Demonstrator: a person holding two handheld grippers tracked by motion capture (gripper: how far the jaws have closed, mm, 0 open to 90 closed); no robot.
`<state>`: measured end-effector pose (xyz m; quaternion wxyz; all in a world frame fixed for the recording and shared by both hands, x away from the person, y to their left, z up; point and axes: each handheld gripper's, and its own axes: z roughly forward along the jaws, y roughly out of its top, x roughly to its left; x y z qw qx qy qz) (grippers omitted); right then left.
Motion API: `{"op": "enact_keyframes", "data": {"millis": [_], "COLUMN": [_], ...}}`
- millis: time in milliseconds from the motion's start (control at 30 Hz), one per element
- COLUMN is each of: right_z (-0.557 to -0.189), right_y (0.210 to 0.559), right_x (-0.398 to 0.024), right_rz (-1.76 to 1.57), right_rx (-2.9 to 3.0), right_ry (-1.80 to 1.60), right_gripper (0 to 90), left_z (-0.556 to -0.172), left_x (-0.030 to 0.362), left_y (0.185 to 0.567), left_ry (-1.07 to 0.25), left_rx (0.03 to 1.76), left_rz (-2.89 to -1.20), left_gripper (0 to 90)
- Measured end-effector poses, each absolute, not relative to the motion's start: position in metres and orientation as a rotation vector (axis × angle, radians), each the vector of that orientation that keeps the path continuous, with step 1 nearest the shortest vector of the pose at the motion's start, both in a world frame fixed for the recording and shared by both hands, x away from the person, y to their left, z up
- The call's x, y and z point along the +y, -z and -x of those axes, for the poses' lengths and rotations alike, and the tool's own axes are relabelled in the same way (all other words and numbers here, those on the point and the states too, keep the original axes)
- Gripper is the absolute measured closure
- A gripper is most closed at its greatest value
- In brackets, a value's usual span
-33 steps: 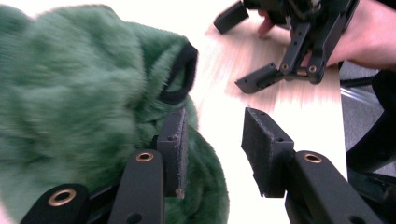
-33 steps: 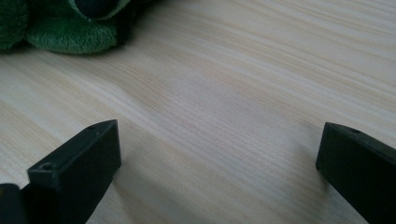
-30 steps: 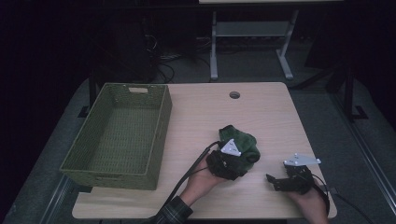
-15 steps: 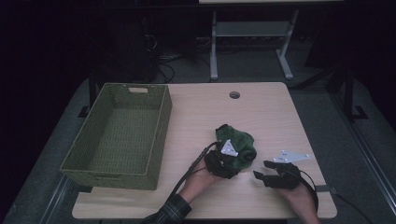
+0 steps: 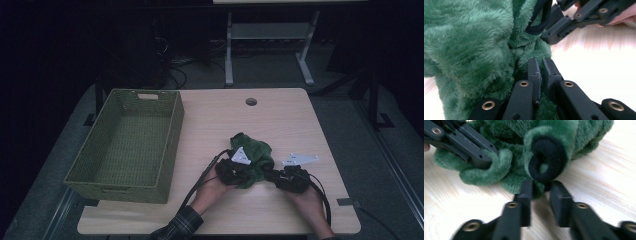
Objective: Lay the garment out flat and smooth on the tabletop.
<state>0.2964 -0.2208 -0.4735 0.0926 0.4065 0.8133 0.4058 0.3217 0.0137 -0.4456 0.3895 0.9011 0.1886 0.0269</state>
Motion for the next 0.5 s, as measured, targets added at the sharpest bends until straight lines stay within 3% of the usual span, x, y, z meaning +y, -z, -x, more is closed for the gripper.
{"op": "enact_keyframes", "data": {"millis": [133,367,400,433,500], "right_z": [-0.295,-0.288,-0.289,-0.292,-0.294], "right_y": [0.471,0.457,0.457,0.460,0.461], "right_x": [-0.225,-0.242,-0.243,-0.243,-0.242], "right_rz": [-1.198,-1.201,-1.208,-1.236,-1.236], "right_rx": [2.407,2.342,2.339,2.342,2.352], "right_ry": [-1.201,-1.250,-1.254,-1.270,-1.278], "right_gripper": [89.7,89.9,87.6,71.9,67.5], "left_z": [-0.320,-0.319,-0.318,-0.317,-0.316], "left_x": [0.018,0.031,0.033,0.034,0.037], "left_y": [0.439,0.425,0.423,0.421,0.418], "left_ry": [-0.066,-0.035,-0.039,-0.039,-0.043], "left_rx": [0.464,0.472,0.471,0.469,0.466], "left_rz": [-2.280,-2.214,-2.212,-2.209,-2.204], "left_gripper": [85.3,85.4,85.4,85.4,85.4]}}
